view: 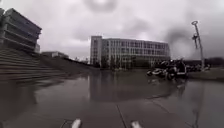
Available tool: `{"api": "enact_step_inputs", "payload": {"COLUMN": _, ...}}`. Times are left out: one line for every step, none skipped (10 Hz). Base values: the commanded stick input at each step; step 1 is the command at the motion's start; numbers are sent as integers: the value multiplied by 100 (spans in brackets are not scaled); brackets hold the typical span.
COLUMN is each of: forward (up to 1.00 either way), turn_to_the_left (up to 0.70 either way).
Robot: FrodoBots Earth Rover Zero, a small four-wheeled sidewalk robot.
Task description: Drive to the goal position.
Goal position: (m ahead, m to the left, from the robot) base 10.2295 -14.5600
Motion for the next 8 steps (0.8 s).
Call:
{"api": "enact_step_inputs", "payload": {"forward": 70, "turn_to_the_left": 0}}
{"api": "enact_step_inputs", "payload": {"forward": 70, "turn_to_the_left": 0}}
{"api": "enact_step_inputs", "payload": {"forward": 70, "turn_to_the_left": 0}}
{"api": "enact_step_inputs", "payload": {"forward": 70, "turn_to_the_left": 0}}
{"api": "enact_step_inputs", "payload": {"forward": 70, "turn_to_the_left": 0}}
{"api": "enact_step_inputs", "payload": {"forward": 70, "turn_to_the_left": 0}}
{"api": "enact_step_inputs", "payload": {"forward": 70, "turn_to_the_left": 0}}
{"api": "enact_step_inputs", "payload": {"forward": 70, "turn_to_the_left": 0}}
